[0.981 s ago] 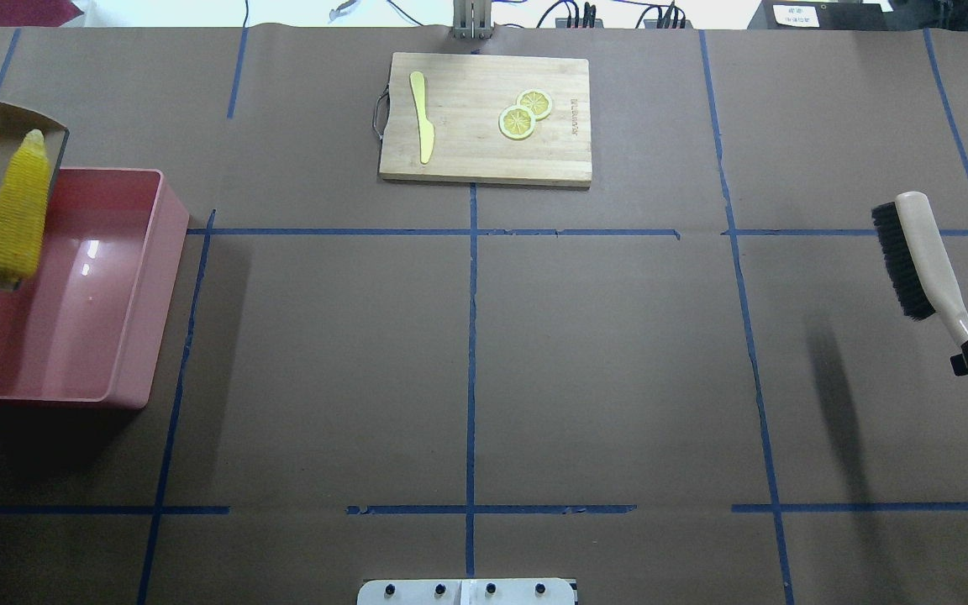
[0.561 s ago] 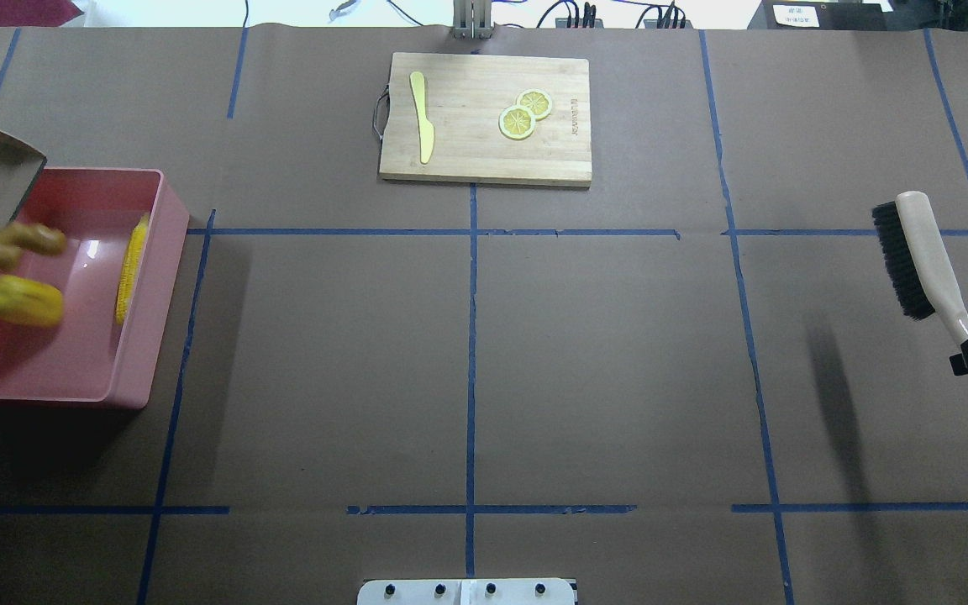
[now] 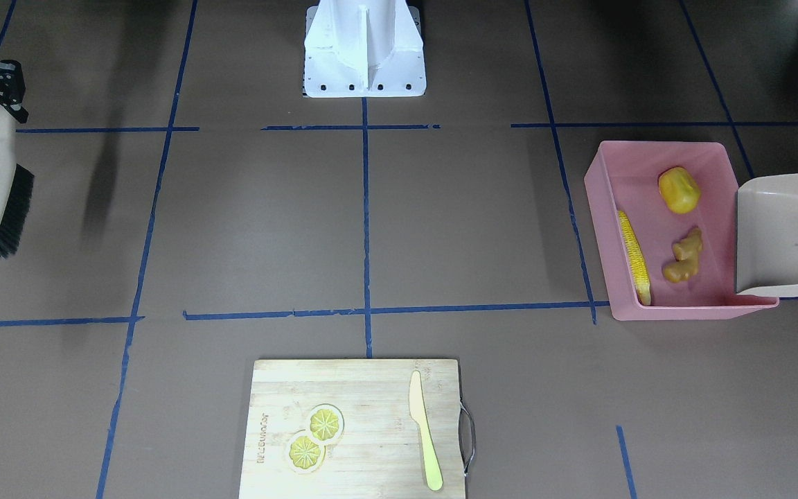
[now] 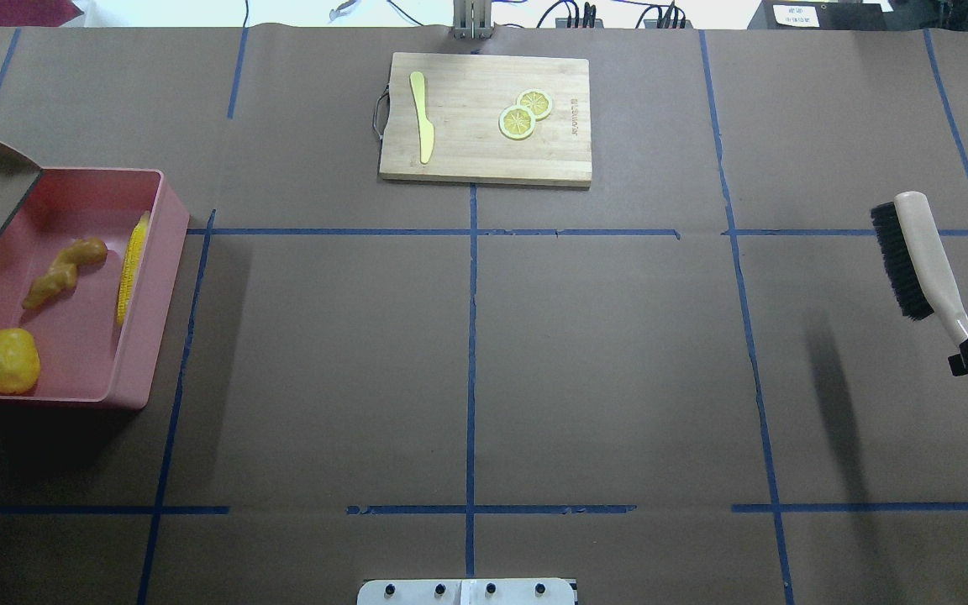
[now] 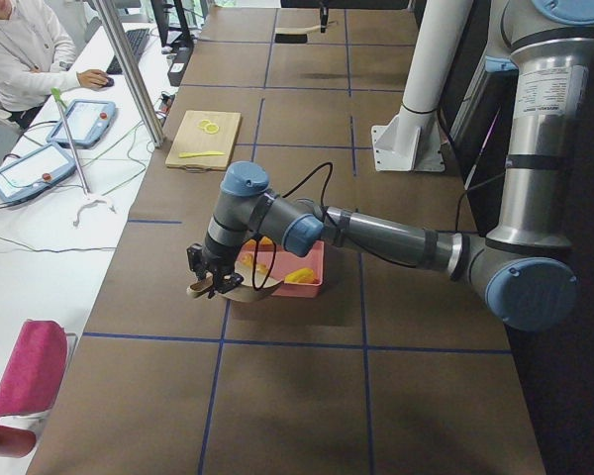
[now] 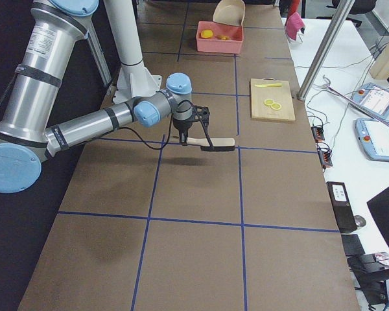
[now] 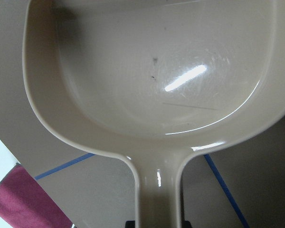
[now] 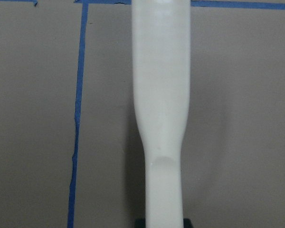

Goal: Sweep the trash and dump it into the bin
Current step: 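Lower the empty dustpan onto the table with the left gripper and release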

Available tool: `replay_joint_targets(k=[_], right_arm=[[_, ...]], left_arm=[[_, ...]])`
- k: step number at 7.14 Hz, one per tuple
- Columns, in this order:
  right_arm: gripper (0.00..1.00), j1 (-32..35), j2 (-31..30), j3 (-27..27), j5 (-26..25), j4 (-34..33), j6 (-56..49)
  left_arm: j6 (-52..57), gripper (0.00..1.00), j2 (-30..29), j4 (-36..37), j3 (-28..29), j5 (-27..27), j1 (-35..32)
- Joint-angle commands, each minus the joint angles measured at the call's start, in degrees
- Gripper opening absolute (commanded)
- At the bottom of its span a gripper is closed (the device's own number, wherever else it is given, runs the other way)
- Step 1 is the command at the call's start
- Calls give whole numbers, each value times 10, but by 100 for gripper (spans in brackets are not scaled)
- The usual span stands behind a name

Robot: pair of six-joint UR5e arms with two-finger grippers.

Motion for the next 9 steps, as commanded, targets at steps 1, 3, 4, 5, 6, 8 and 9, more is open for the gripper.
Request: replay_joint_targets(k=[1,3,4,5,6,8,9], right_arm=[[2,1,-7,-1,0,7,0],[3,-1,-7,-1,0,7,0],[3,-2,-6,0,1,8,1],[3,-2,-6,-1,3,8,0],[3,-2,-7,-4,4,8,-3],[3,-2,-7,-4,4,8,-1],[3,-2,-7,-4,4,8,-1]], left_arm=[[-131,6,-53,80,-18,-95,1],[-281,8,-104,91,-29,-174,54],[-349,8,-119,91,-42,-173,125],[-411,9,-137,91,-49,-166,181],[-450,9,-142,90,-49,-160,230],[-557,10,-174,82,-48,-77,348],[-599,11,-189,82,-47,-34,407]])
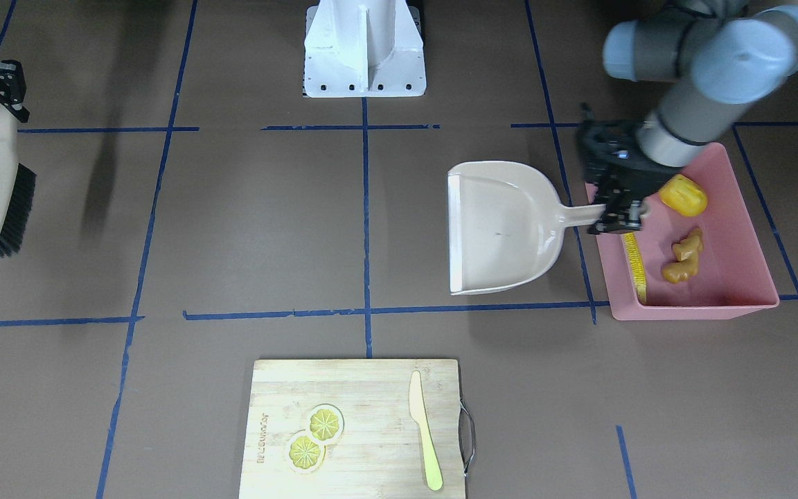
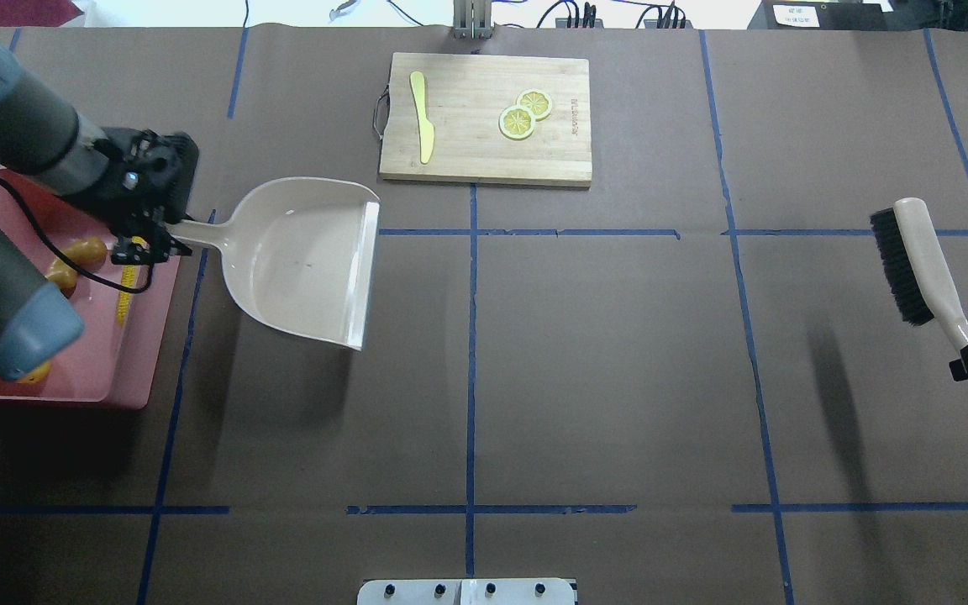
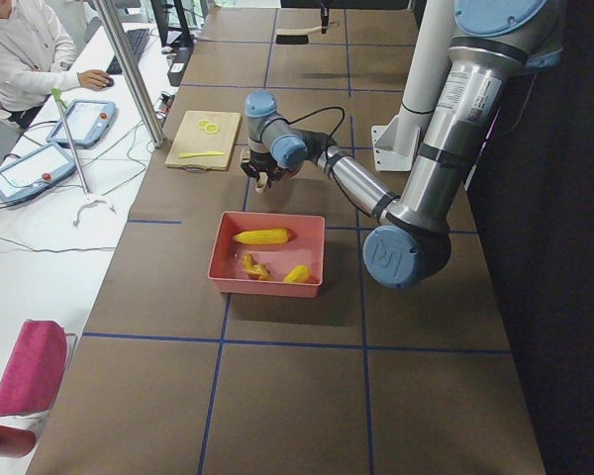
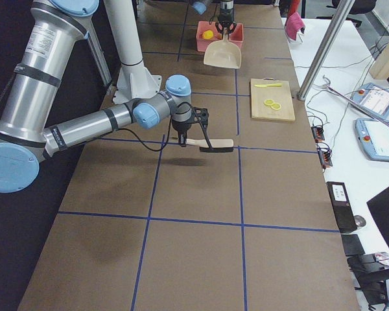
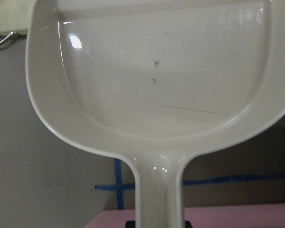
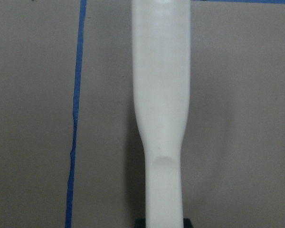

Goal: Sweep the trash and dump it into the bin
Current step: 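Lower the empty dustpan onto the table with the left gripper and release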

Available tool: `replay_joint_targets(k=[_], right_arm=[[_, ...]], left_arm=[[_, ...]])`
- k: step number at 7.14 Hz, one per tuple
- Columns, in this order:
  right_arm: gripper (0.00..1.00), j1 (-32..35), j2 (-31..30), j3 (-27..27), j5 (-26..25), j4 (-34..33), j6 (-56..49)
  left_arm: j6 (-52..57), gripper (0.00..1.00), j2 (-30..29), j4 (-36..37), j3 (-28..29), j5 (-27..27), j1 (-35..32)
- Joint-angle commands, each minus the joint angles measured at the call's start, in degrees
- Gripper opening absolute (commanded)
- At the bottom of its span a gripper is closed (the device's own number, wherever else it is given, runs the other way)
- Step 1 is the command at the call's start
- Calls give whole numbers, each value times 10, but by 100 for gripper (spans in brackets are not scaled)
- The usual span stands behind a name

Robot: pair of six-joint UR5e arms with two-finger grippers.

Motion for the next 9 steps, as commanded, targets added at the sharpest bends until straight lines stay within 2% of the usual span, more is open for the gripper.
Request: replay_joint_targets(k=[1,4,6,7,8,9], right_arm=[[3,0,0,-1,-1,0,0],[3,0,0,-1,-1,0,1],[3,0,0,-1,-1,0,1],[3,0,0,-5,-1,0,-1],[4,-1,0,-12,-1,0,-6],[4,-1,0,-19,0,0,-7]], left_arm=[[-81,11,-40,-3,9,88,110],[-92,12,-46,-3,14,94,131],[-93,18,-47,-3,16,100,136],[-93,32,-47,-3,16,104,136],[-92,76,-46,-3,14,111,135],[-89,99,-45,-2,3,145,135]])
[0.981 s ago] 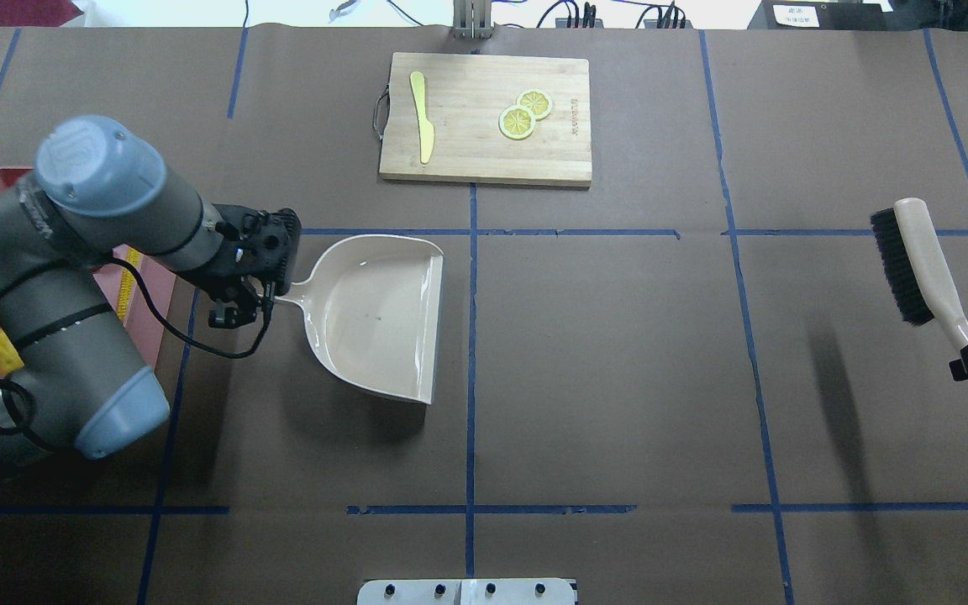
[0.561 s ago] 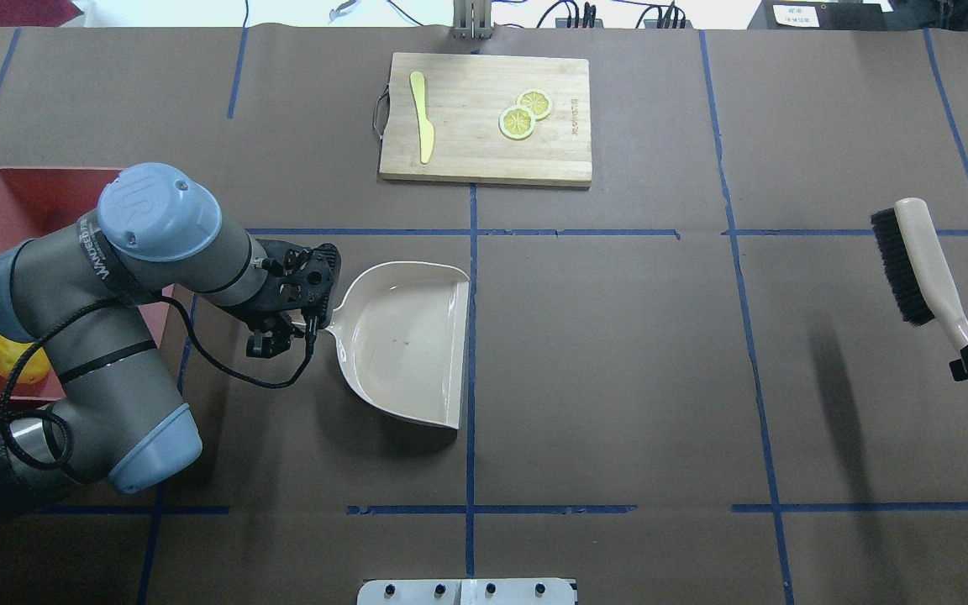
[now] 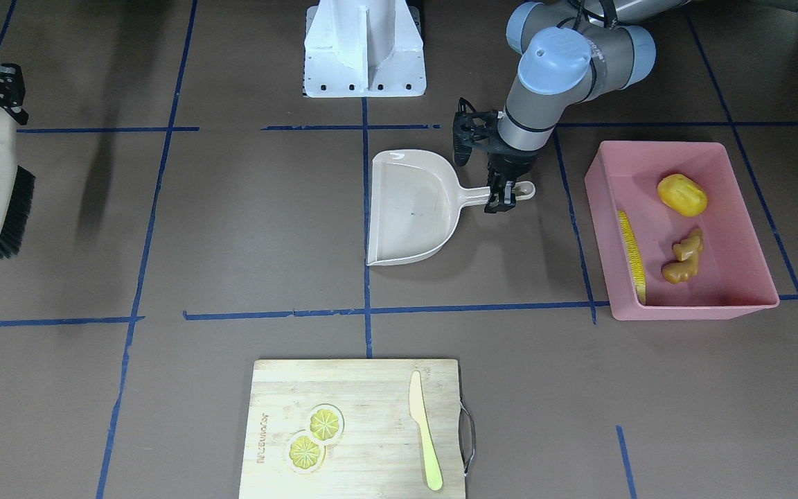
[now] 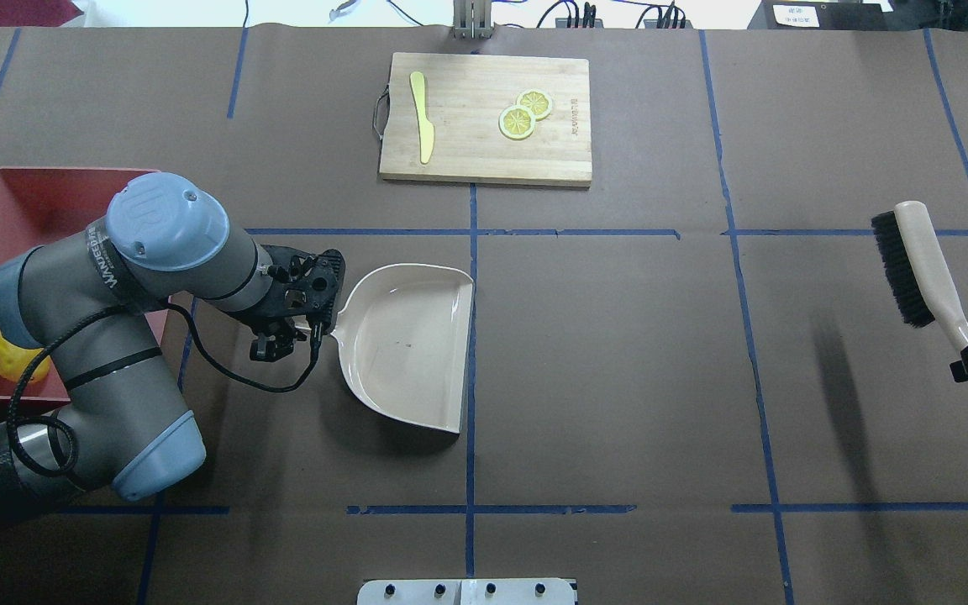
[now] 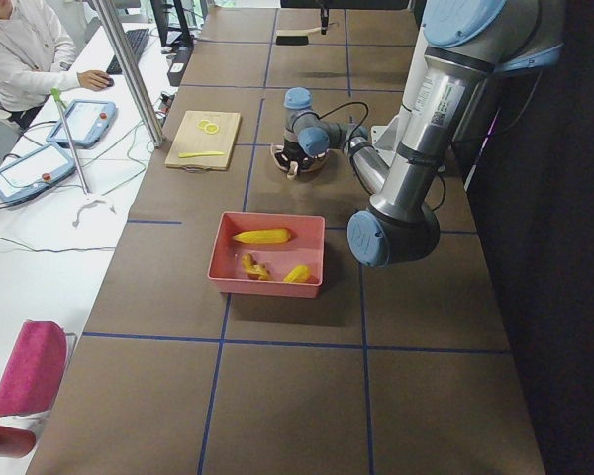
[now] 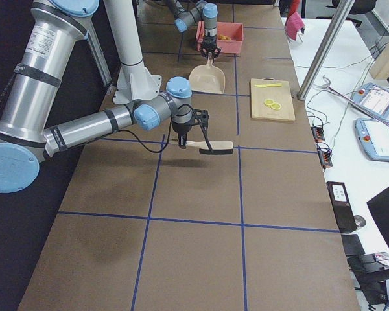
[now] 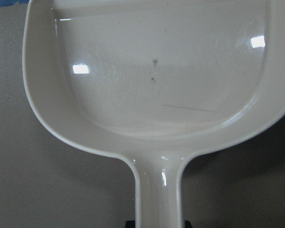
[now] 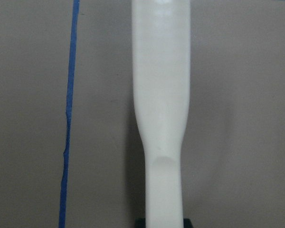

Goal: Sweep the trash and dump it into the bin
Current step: 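Lower the empty dustpan onto the table with the left gripper and release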

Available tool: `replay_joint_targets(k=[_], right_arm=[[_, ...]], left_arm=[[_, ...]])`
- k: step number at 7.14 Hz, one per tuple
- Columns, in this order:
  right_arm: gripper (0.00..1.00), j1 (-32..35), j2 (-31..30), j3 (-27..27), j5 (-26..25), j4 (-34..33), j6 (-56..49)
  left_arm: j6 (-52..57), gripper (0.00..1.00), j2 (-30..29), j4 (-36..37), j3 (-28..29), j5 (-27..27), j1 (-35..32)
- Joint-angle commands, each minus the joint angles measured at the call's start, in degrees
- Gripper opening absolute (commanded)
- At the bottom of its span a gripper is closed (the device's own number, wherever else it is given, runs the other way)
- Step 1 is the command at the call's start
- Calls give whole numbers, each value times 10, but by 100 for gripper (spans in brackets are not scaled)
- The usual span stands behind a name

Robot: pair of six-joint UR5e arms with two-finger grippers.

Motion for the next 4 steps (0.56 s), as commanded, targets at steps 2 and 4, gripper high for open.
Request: replay_joint_targets(k=[2,4], right_arm=[[4,-5,1,-21,0,0,1],[4,-17,0,-37,0,0,5]], left_arm=[[3,100,9,2,-48,35,-18],[3,100,68,8,-105,31,-55]])
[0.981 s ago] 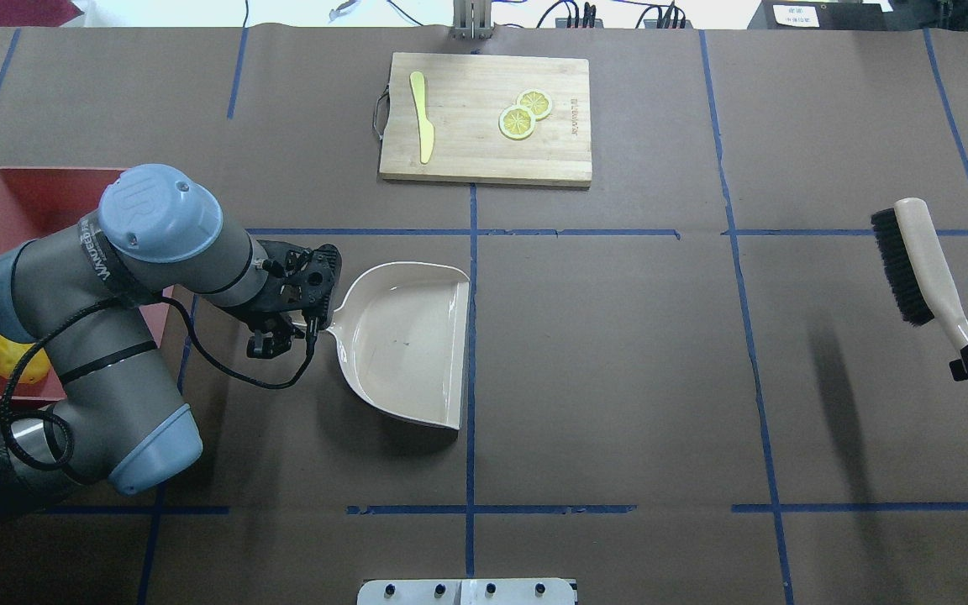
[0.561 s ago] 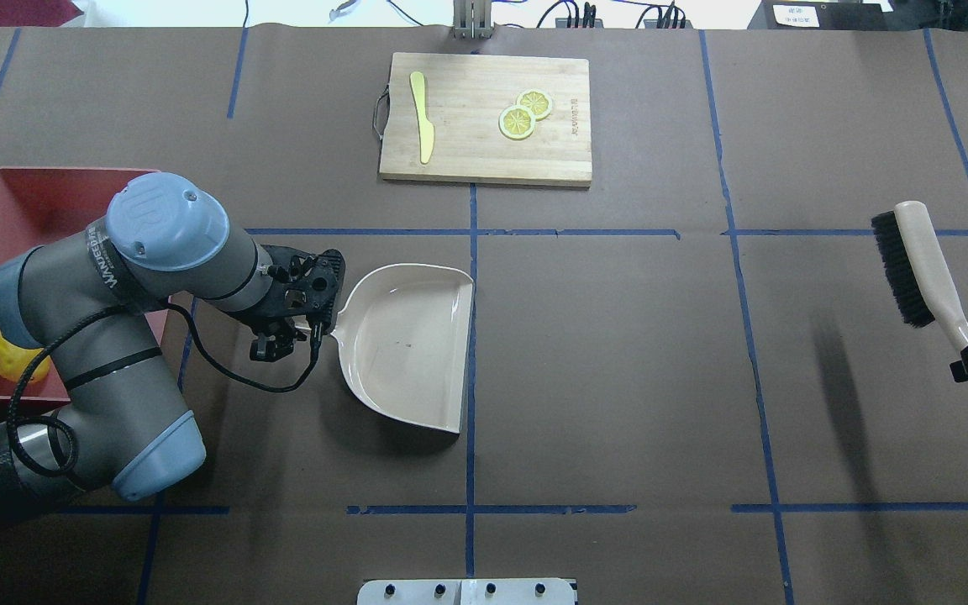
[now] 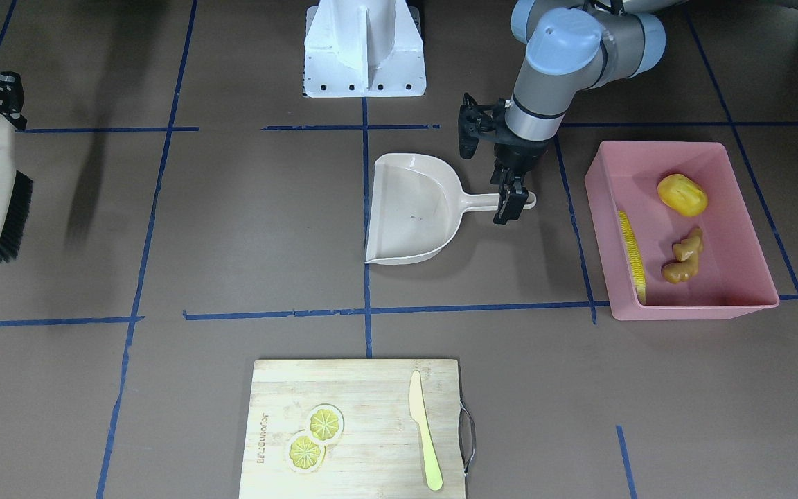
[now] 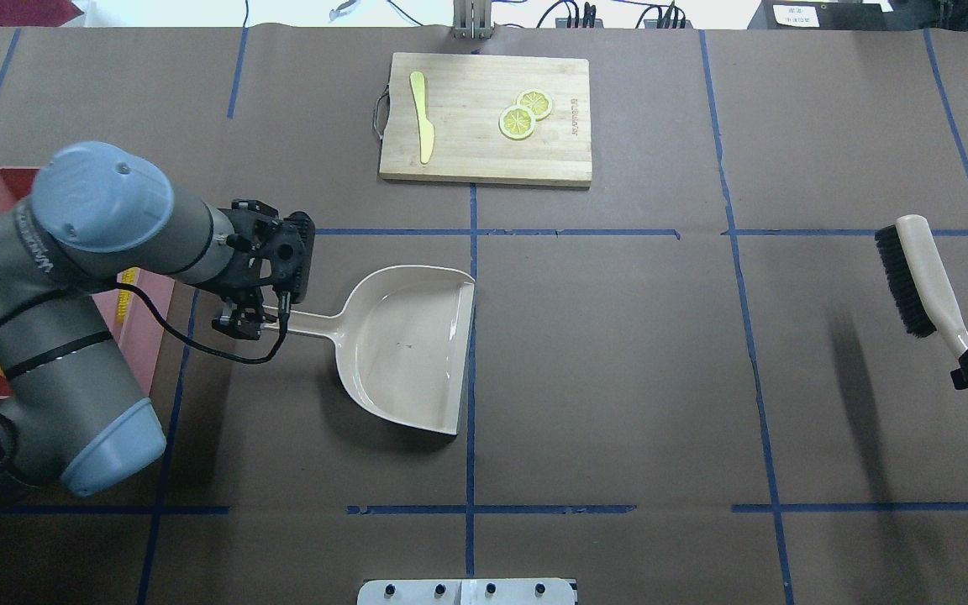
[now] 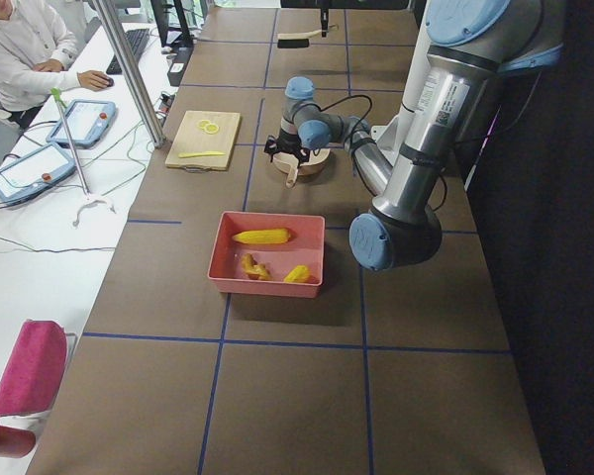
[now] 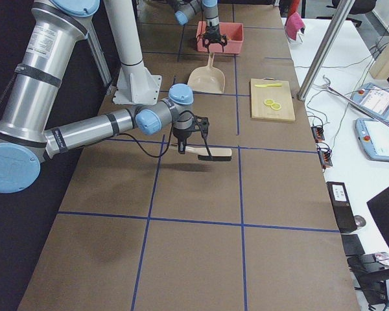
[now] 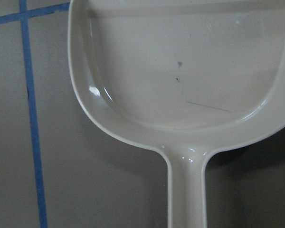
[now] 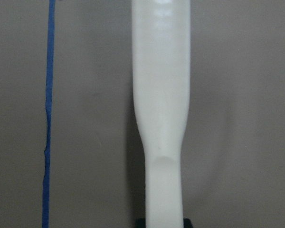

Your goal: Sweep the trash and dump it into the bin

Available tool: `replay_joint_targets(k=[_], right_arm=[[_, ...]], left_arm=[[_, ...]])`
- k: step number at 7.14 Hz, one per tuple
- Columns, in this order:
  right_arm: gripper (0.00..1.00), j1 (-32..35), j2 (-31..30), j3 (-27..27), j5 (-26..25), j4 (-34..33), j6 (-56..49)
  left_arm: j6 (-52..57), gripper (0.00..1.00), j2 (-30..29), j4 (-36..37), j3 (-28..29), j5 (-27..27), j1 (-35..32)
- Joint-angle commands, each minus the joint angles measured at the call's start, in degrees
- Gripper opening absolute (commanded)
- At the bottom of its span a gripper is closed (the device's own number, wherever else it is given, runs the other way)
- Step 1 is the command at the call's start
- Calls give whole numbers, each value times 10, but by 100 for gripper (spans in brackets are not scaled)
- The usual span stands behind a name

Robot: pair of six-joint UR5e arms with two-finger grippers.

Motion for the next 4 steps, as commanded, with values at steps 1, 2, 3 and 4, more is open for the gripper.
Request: replay_joint_targets(k=[1,2,3,4], right_arm=[[5,-19,0,-23,0,-1,4],[5,-27,0,-30,0,0,4],[5,-34,0,-59,0,37,5],[5,-35,-1,-99,0,96,25]], left_arm=[[1,100,71,4,-38,-43,-75],[1,100,108,4,-32,-117,-149],[1,99,144,4,-26,-163,-209],[1,100,157,1,-26,-168,-230]])
